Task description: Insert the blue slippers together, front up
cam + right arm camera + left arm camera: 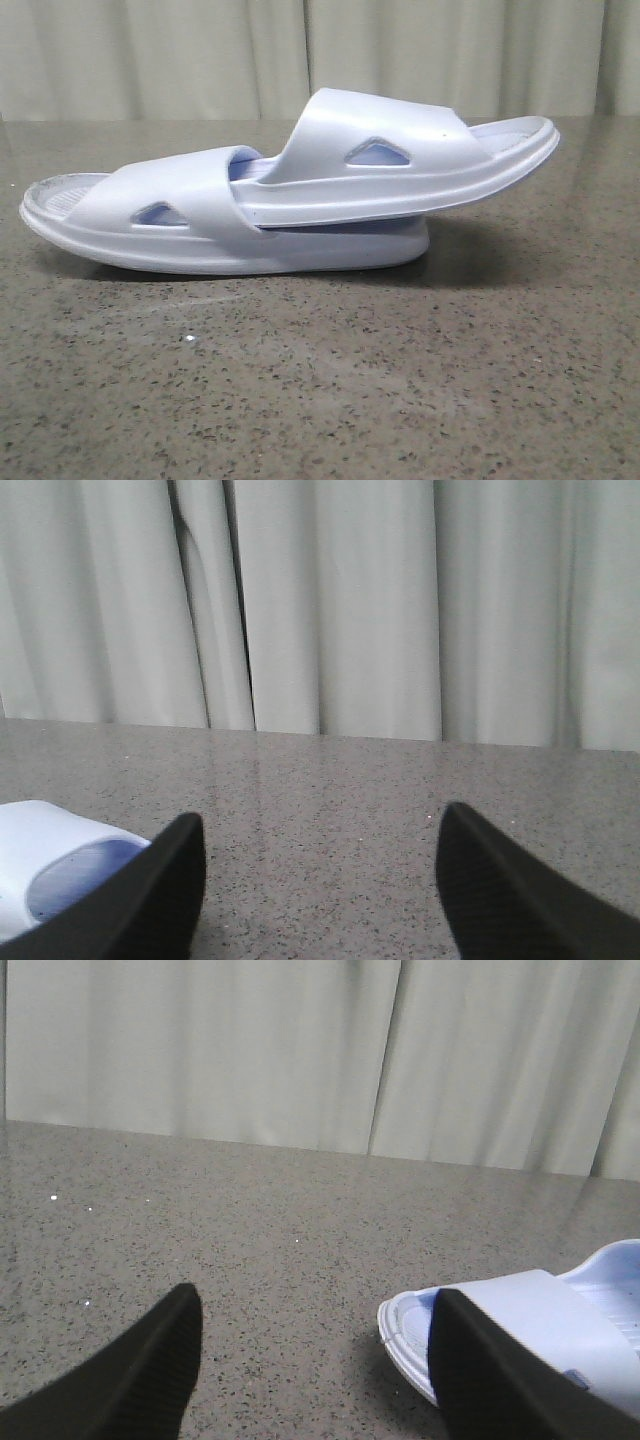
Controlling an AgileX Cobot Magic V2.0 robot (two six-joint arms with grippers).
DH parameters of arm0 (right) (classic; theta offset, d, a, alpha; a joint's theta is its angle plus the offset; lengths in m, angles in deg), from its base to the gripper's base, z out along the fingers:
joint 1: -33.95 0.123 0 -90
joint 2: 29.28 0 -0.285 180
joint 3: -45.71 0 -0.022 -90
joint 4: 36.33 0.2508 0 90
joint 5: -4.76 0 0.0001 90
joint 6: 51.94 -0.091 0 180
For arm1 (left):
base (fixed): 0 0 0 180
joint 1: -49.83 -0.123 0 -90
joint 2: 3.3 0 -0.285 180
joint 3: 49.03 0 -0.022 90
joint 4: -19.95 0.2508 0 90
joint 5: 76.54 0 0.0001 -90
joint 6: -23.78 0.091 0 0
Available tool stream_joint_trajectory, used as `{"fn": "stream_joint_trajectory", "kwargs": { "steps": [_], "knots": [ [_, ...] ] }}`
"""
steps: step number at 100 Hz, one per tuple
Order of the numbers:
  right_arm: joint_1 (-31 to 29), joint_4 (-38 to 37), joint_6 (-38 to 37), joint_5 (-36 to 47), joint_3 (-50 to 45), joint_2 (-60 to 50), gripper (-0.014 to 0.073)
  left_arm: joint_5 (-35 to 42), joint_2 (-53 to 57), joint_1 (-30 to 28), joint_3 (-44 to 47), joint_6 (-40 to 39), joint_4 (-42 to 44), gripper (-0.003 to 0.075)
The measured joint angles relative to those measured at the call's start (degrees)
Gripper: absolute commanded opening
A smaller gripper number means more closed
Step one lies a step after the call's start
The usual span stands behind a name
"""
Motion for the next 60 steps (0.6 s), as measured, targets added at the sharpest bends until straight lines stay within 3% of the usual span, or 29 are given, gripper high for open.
{"fn": "stream_joint_trajectory", "kwargs": {
  "steps": [17, 24, 26, 60],
  "knots": [
    [0.0, 0.0, 0.0, 0.0, 0.0, 0.0, 0.0006, 0.47, 0.03, 0.0, 0.11, 0.0, 0.0, 0.0121],
    [0.0, 0.0, 0.0, 0.0, 0.0, 0.0, -0.0091, 0.72, 0.03, 0.0, 0.11, 0.0, 0.0, 0.0016],
    [0.0, 0.0, 0.0, 0.0, 0.0, 0.0, -0.0107, 0.84, 0.03, 0.0, 0.11, 0.0, 0.0, 0.0017],
    [0.0, 0.1, 0.0, 0.0, 0.0, 0.0, -0.0107, 1.27, 0.03, 0.0, 0.11, 0.0, -0.1, 0.0016]
  ]
}}
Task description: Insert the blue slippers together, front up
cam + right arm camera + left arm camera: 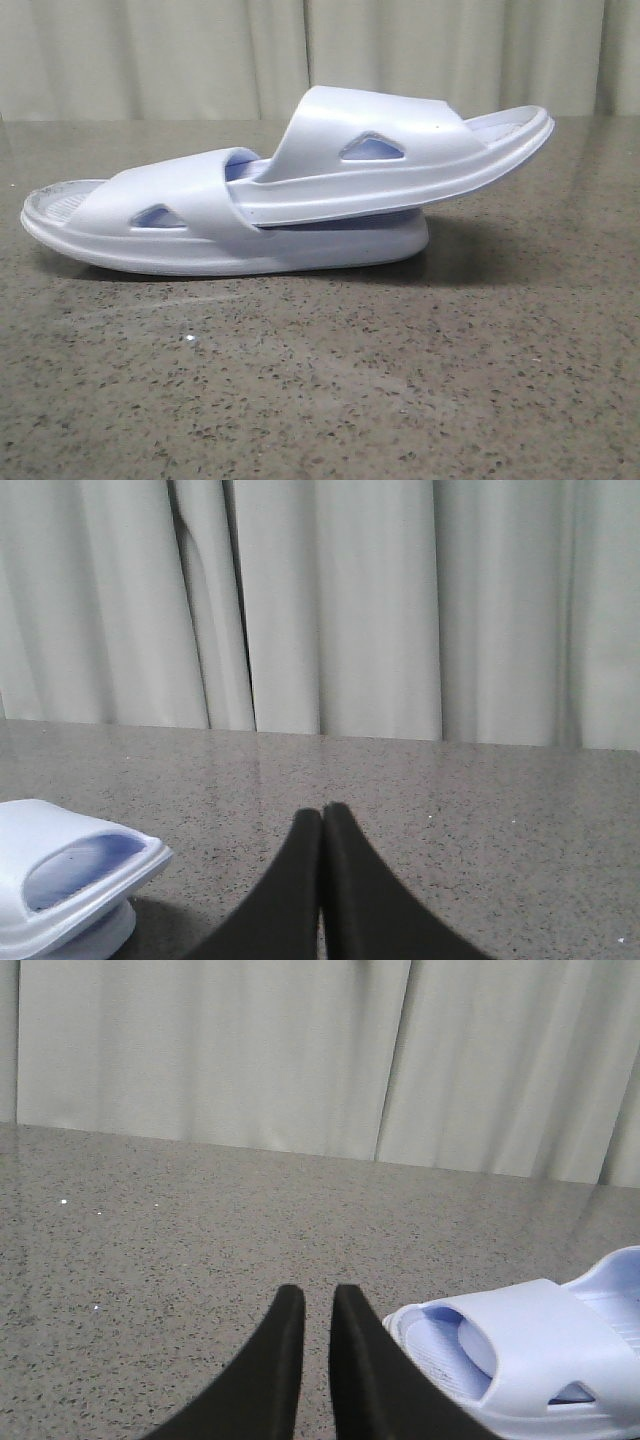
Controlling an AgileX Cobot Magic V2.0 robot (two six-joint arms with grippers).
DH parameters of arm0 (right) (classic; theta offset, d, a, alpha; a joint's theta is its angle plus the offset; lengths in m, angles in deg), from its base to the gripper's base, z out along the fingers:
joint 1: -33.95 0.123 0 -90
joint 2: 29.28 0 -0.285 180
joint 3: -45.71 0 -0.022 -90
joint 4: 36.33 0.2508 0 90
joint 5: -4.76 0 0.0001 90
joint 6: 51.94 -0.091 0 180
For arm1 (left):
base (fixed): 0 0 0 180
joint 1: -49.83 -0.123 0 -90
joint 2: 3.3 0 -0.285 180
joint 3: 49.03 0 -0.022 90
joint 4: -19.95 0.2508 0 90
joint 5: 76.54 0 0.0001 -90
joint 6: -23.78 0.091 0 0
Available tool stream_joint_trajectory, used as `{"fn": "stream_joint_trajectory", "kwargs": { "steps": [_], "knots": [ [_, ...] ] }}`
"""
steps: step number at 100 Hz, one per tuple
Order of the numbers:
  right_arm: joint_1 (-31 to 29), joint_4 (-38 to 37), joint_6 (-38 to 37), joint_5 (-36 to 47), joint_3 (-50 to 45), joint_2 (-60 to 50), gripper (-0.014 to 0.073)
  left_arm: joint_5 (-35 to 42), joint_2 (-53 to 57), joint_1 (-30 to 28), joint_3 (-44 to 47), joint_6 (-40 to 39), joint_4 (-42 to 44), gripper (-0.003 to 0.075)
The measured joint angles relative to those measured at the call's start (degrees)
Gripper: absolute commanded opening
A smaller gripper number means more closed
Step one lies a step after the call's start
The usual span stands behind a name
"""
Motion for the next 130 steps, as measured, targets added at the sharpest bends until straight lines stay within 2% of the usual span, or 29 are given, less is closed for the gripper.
{"fn": "stream_joint_trajectory", "kwargs": {
  "steps": [65, 72, 91, 104, 130],
  "knots": [
    [0.0, 0.0, 0.0, 0.0, 0.0, 0.0, -0.0107, 0.0, 0.0, 0.0, 0.0, 0.0, 0.18, 0.0016],
    [0.0, 0.0, 0.0, 0.0, 0.0, 0.0, -0.0107, 0.0, 0.0, 0.0, 0.0, 0.0, 3.13, 0.0016],
    [0.0, 0.0, 0.0, 0.0, 0.0, 0.0, -0.0107, -1.1, 0.0, -0.55, 0.1, 0.0, 17.97, 0.0016],
    [0.0, 0.0, 0.0, 0.0, 0.0, 0.0, -0.0107, -1.38, 1.4, -5.17, 1.06, -0.73, 20.91, 0.0016],
    [0.0, 0.0, 0.0, 0.0, 0.0, 0.0, -0.0107, -2.29, 9.56, -14.17, 6.24, -11.25, 31.15, 0.0016]
  ]
}}
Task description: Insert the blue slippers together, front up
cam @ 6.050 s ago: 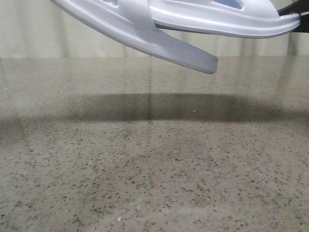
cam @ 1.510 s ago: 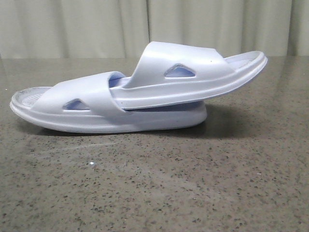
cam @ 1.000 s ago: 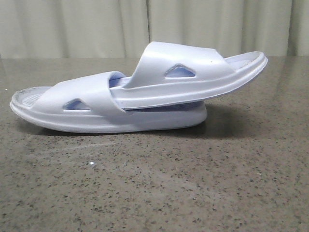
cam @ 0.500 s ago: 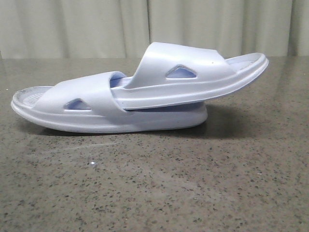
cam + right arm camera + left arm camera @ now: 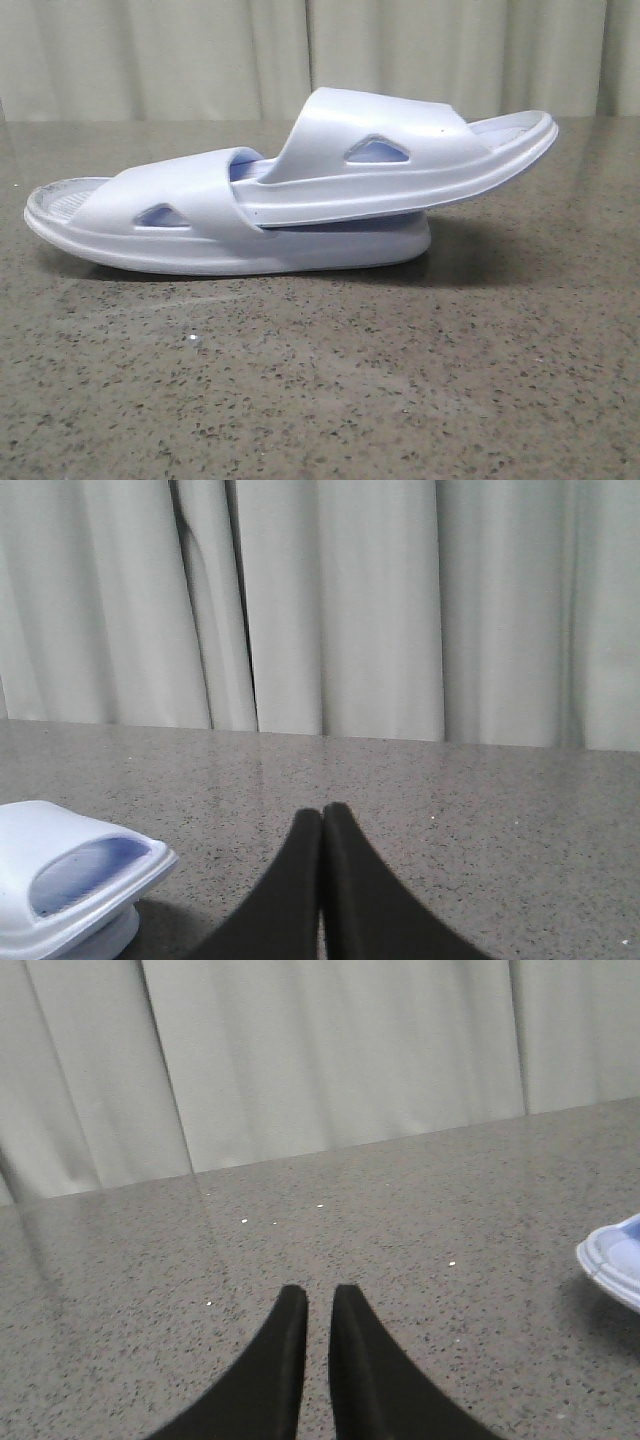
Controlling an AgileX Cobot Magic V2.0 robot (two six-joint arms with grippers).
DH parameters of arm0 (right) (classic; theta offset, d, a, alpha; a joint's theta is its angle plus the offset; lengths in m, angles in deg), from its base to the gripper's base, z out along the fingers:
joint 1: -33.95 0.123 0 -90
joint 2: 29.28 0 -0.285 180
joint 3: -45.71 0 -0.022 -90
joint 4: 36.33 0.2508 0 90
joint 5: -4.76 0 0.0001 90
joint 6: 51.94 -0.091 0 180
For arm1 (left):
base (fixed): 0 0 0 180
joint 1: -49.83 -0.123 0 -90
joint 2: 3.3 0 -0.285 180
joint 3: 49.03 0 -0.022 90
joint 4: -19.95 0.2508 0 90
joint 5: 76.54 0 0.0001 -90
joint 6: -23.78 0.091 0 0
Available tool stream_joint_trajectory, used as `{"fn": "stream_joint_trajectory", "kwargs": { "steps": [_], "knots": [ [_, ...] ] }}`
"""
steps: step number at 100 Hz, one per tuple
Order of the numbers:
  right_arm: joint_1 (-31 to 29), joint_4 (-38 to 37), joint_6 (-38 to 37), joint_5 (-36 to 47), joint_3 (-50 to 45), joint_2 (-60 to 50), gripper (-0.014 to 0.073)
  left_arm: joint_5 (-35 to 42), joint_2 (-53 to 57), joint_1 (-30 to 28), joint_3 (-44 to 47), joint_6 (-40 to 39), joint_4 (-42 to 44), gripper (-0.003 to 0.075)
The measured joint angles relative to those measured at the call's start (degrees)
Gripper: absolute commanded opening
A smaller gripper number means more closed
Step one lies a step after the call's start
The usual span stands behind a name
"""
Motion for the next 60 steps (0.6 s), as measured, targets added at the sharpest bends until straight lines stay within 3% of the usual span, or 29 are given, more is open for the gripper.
{"fn": "stream_joint_trajectory", "kwargs": {
  "steps": [25, 60],
  "knots": [
    [0.0, 0.0, 0.0, 0.0, 0.0, 0.0, -0.0107, -4.11, 2.32, -1.21, 0.0, -2.23, 6.87, 0.0016],
    [0.0, 0.0, 0.0, 0.0, 0.0, 0.0, -0.0107, -4.85, 2.32, -1.21, 0.0, -2.36, 7.49, 0.0016]
  ]
}}
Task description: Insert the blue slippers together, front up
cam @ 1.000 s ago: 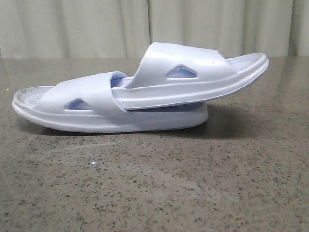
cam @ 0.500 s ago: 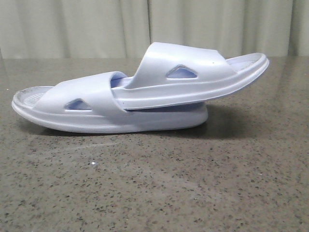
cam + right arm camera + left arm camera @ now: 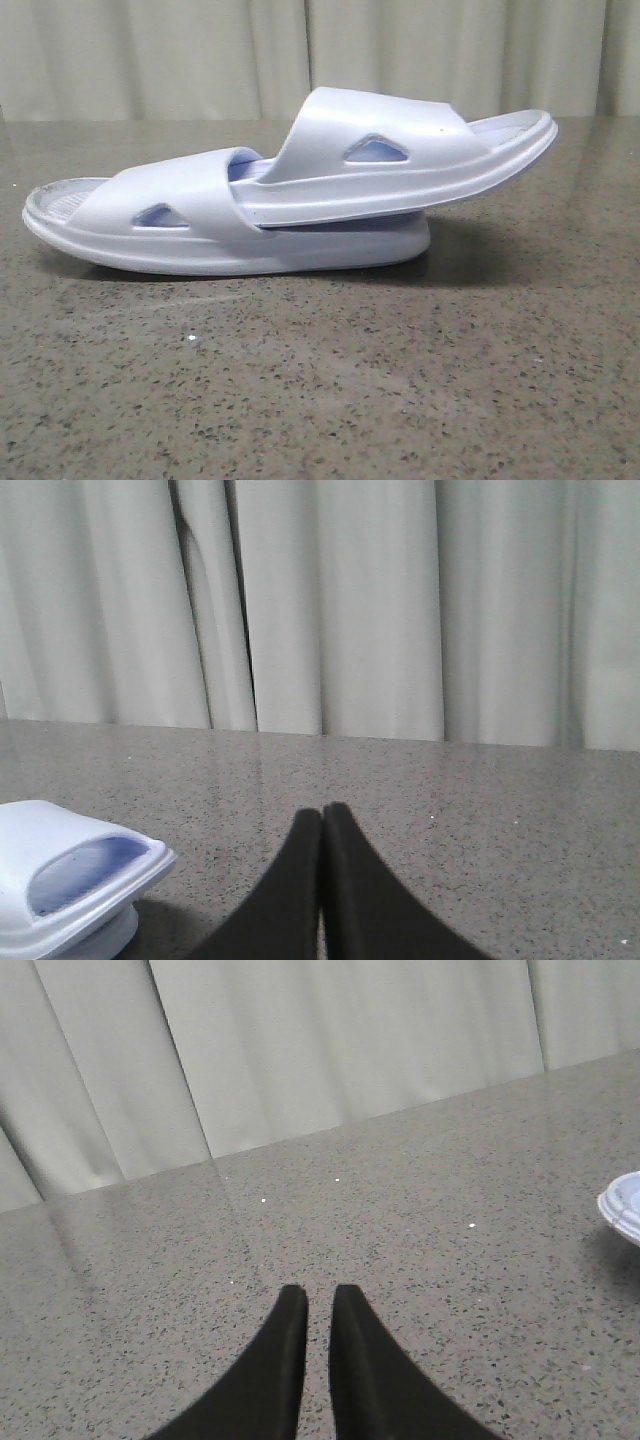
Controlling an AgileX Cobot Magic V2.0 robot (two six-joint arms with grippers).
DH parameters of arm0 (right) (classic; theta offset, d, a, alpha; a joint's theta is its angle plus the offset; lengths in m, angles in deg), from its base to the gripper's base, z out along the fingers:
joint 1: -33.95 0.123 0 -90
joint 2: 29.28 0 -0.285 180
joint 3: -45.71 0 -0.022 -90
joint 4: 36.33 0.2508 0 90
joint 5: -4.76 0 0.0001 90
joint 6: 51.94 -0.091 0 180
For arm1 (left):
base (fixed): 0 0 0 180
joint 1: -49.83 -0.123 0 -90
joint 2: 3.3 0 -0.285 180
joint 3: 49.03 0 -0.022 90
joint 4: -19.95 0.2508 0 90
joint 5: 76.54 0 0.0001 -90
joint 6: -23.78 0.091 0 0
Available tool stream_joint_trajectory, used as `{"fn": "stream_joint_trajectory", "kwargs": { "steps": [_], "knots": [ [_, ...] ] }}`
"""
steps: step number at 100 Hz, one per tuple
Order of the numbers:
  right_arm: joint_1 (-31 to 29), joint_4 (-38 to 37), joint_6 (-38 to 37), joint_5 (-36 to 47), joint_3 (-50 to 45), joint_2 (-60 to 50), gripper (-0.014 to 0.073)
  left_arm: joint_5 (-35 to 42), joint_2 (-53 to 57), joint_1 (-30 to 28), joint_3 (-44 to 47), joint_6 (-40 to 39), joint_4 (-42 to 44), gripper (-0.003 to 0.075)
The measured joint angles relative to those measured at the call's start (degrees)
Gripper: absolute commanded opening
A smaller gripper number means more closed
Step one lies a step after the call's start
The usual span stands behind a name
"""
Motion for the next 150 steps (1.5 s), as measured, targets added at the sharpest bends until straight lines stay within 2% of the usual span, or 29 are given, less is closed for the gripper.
{"fn": "stream_joint_trajectory", "kwargs": {
  "steps": [93, 100, 107, 119, 131, 141, 150],
  "knots": [
    [0.0, 0.0, 0.0, 0.0, 0.0, 0.0, -0.0107, 0.0, 0.0, 0.0, 0.0, 0.0, 0.0, 0.0016],
    [0.0, -2.33, -1.16, -0.41, 0.0, 0.0, -0.0107, 0.0, 0.0, 0.0, 0.0, 0.0, 0.0, 0.0016],
    [0.0, -9.83, -8.17, -1.52, 0.0, 0.0, -0.0107, 0.0, 0.0, 0.0, 0.0, 0.0, 0.0, 0.0016],
    [0.0, -29.21, -31.46, -2.85, 0.0, 0.0, -0.0107, 0.0, 0.0, 0.0, 0.0, 0.0, 0.0, 0.0016],
    [0.0, -46.27, -49.57, -3.63, 0.0, 0.0, -0.0107, 0.0, 0.0, 0.0, 0.0, 0.0, 0.0, 0.0016],
    [0.0, -57.34, -59.29, -3.99, 0.0, 0.0, -0.0107, 0.0, 0.0, 0.0, 0.0, 0.0, 0.0, 0.0016],
    [0.0, -63.96, -65.53, -4.02, -0.13, -0.56, -0.0107, -0.03, 0.0, 0.0, 0.0, 0.0, 0.0, 0.0016]
  ]
}}
